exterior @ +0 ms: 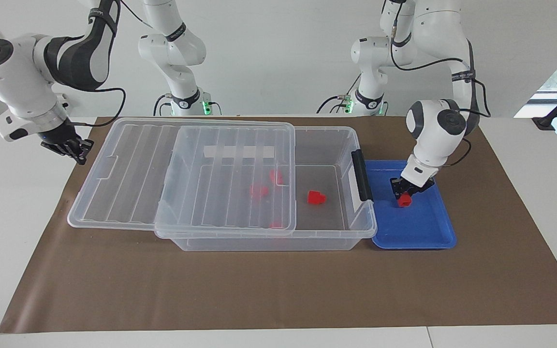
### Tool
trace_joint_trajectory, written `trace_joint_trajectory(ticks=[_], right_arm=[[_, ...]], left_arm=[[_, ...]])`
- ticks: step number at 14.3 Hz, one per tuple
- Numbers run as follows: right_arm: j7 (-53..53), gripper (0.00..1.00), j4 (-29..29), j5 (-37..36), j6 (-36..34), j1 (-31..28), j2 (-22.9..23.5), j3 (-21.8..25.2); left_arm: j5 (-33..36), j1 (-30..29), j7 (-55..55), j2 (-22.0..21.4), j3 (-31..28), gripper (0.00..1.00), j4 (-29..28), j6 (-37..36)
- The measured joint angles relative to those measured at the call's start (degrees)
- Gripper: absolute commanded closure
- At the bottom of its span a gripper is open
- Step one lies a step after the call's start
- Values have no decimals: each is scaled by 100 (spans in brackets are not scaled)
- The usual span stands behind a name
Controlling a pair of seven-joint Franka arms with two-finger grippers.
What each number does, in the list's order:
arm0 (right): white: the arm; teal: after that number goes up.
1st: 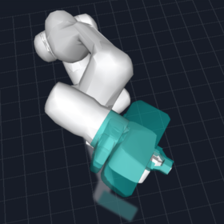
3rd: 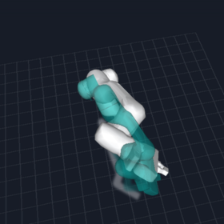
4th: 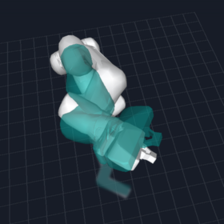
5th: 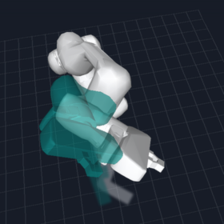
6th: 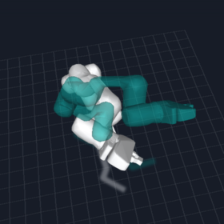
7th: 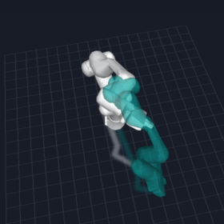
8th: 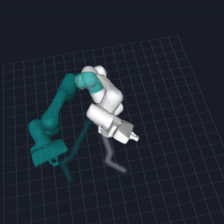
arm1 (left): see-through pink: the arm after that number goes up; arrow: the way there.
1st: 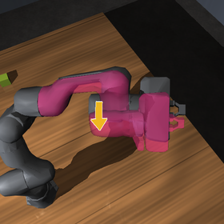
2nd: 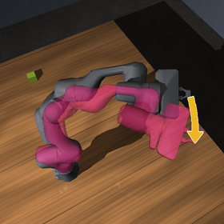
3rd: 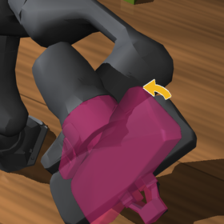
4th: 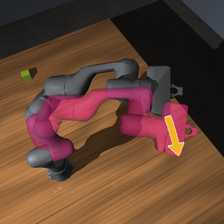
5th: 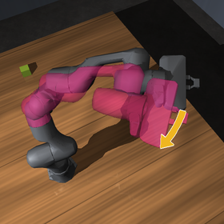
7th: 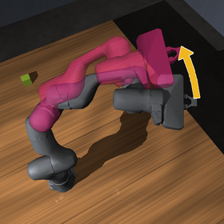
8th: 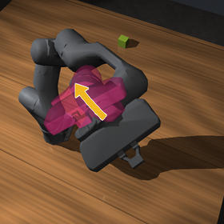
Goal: Place red block in blue tray from box
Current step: 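Release the red block into the blue tray and lift the left gripper, then withdraw the left gripper to rest while the right gripper grips the lid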
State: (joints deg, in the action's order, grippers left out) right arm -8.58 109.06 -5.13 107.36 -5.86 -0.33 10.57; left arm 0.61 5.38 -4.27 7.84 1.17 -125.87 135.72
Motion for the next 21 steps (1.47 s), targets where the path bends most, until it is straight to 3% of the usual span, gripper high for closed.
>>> trace_joint_trajectory(ticks=[1,2,8,10,16,21], right_arm=[[-34,100,51,-5,62,-1,-3,66],[-41,100,113,-5,109,-3,-4,123],[260,100,275,-5,148,6,-32,61],[271,100,283,-5,149,7,-51,13],[304,100,315,-4,151,7,-64,-24],[510,100,325,-4,165,10,-67,-159]], left_arm=[[0,0,0,4,0,33,-11,14],[0,0,5,4,2,0,-13,15],[0,14,14,-58,39,0,104,18],[0,14,14,-190,42,0,315,-275],[0,11,14,-758,42,0,1376,-1961],[-3,-19,14,-946,27,0,2739,-3566]])
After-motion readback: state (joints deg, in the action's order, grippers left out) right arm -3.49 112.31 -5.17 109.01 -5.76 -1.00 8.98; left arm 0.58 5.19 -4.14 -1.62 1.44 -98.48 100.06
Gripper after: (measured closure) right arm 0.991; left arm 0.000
